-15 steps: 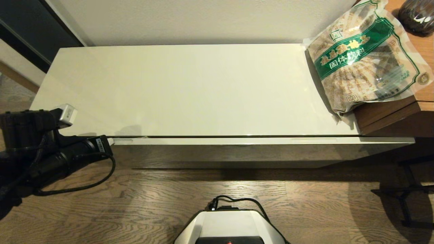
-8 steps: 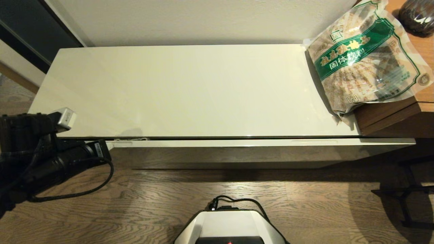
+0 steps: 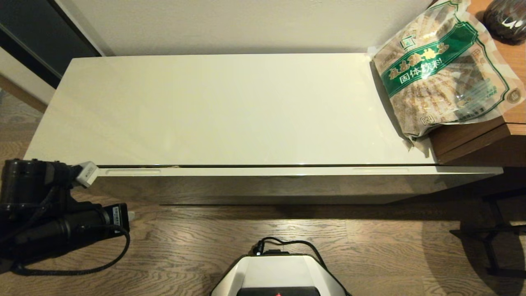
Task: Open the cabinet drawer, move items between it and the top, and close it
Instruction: Open the drawer
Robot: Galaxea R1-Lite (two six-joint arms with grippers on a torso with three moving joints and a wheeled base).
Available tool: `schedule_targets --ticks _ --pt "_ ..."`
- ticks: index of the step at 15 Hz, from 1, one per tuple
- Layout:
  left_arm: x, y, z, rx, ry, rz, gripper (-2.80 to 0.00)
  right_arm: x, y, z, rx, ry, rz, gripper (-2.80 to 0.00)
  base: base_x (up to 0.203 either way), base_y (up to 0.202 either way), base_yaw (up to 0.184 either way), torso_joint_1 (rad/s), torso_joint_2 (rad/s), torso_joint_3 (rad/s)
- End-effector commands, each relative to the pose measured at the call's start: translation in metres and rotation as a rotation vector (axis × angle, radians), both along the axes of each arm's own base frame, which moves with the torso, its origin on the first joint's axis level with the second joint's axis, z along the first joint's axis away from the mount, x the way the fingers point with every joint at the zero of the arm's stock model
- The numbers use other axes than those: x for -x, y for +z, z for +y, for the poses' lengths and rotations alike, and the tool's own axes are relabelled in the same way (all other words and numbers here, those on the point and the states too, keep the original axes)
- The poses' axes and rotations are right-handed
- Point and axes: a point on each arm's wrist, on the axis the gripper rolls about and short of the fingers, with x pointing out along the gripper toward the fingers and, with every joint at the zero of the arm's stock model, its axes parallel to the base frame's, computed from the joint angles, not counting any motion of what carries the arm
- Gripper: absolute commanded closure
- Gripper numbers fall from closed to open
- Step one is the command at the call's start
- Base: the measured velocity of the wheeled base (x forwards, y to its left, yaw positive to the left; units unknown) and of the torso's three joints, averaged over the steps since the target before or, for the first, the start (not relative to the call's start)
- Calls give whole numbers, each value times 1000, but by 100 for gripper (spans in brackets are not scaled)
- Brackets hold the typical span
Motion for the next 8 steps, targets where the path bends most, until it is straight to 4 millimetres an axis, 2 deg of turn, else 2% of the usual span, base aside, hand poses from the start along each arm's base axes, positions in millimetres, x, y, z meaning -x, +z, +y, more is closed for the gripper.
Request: schedule_targets --ticks 1,3,5,8 --pt "8 20 1 25 18 -91 0 0 0 0 0 0 1 0 0 0 0 0 0 0" --pt "3 25 1 46 29 -129 0 0 0 0 0 0 3 0 0 0 0 0 0 0" --pt "-21 39 0 98 51 -277 0 0 0 0 0 0 3 0 0 0 0 0 0 0" --pt "-32 39 -1 112 59 -311 0 0 0 0 0 0 1 0 0 0 0 0 0 0"
